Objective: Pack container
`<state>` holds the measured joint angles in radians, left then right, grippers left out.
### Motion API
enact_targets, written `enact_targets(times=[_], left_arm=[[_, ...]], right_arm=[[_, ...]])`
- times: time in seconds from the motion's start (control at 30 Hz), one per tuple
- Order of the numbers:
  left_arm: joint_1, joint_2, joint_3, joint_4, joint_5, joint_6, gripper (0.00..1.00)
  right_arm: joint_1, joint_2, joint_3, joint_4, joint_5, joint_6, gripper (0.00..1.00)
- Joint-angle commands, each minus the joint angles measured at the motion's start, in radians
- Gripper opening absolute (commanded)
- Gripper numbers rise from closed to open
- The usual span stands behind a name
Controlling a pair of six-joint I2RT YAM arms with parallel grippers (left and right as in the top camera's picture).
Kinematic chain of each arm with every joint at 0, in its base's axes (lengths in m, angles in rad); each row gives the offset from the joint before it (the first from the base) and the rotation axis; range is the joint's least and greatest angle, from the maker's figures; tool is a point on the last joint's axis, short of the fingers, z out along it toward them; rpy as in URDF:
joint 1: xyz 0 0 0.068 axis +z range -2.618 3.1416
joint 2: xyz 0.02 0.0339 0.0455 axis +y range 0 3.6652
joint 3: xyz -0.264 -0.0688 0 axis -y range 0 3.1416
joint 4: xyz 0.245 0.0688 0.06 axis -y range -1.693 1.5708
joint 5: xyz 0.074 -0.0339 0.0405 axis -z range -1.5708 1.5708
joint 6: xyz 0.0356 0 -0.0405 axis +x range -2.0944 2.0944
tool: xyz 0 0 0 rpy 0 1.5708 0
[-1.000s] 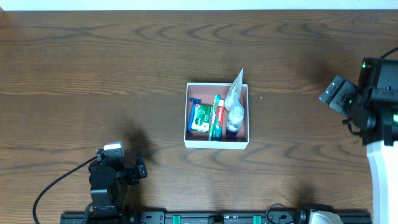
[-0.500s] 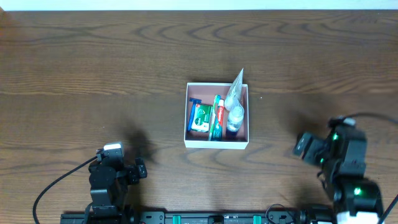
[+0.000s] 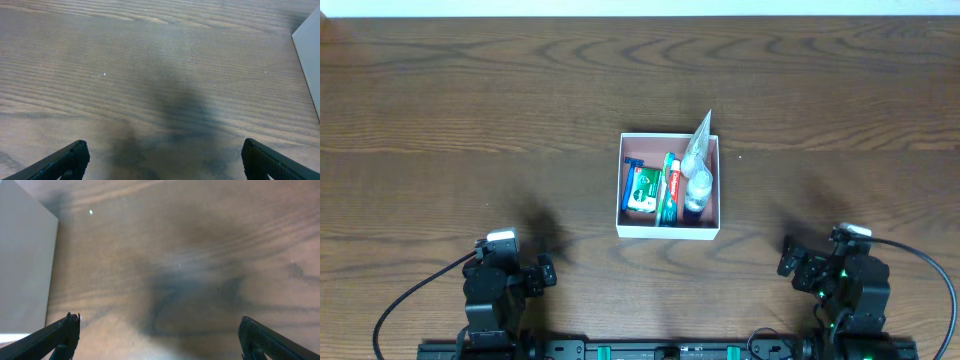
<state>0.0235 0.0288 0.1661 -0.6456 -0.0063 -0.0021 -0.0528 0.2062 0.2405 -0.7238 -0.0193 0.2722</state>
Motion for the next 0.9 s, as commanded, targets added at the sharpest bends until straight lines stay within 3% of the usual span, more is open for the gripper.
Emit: enact_targets(times=[0.0, 0.87], left_arm=[[0.004, -0.003, -0.012, -0.001, -0.001, 0.006, 0.98], [0.004, -0.003, -0.012, -0.001, -0.001, 0.005, 0.98]], right_arm=[[0.008, -0.059, -0.053, 0.036, -0.007, -0.023, 0.99], [0.007, -0.102, -0.087, 0.081, 0.004, -0.023, 0.99]])
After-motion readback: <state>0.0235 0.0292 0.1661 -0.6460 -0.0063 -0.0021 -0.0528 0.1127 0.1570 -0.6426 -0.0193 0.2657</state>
